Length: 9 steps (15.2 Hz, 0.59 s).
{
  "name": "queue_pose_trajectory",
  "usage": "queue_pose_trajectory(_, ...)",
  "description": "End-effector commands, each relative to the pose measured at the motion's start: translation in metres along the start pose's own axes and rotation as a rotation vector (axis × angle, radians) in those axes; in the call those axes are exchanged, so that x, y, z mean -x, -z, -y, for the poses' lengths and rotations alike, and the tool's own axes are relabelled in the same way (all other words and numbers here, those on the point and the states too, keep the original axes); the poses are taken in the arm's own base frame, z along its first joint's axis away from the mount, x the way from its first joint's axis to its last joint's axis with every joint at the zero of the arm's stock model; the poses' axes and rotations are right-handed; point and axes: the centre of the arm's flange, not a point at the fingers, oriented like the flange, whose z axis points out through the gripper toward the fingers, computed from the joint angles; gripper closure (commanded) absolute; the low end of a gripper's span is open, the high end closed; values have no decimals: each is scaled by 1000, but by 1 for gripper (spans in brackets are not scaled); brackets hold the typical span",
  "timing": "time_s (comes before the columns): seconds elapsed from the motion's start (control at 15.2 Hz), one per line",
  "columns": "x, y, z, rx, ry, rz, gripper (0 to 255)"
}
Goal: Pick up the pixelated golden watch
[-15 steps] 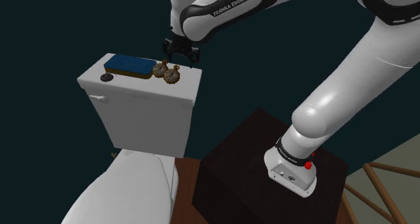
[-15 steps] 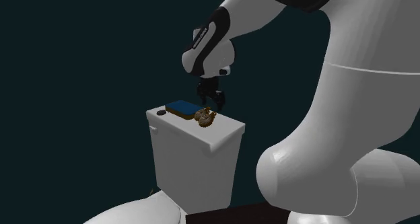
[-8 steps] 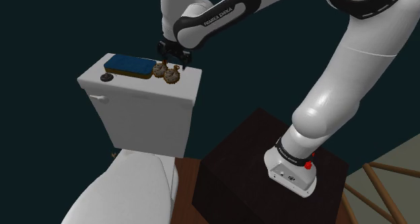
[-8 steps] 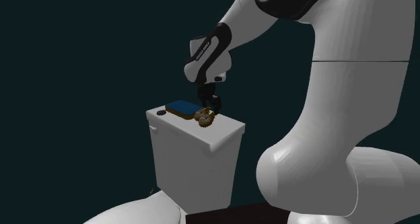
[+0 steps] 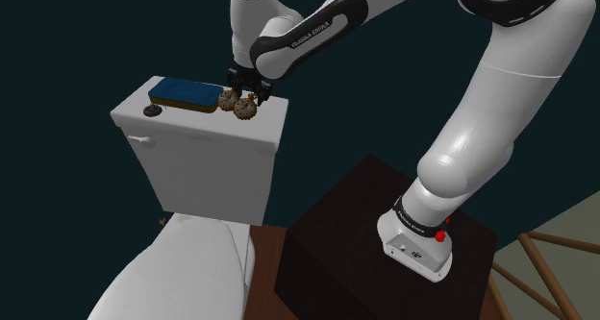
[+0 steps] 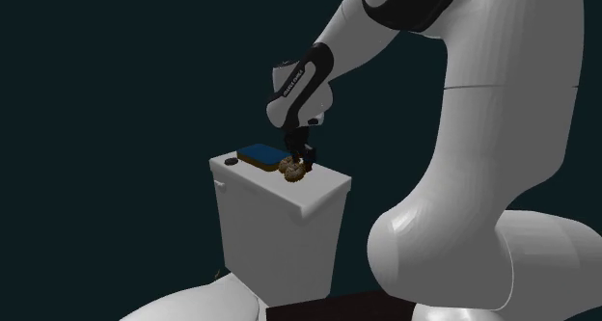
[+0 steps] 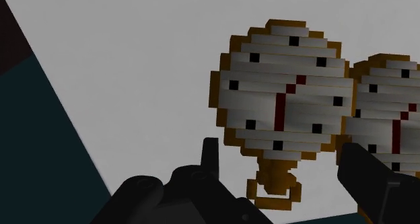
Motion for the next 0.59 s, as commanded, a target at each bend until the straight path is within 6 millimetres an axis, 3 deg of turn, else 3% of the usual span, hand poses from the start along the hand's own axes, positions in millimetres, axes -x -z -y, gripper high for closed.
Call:
queue_pose_trajectory(0.0,0,-1,0,1,0,1,255)
queue_pose_trajectory(0.4,1,-1,0,1,0,0,255)
queue_pose_trajectory(0.53,-2,9,1,1,0,0,255)
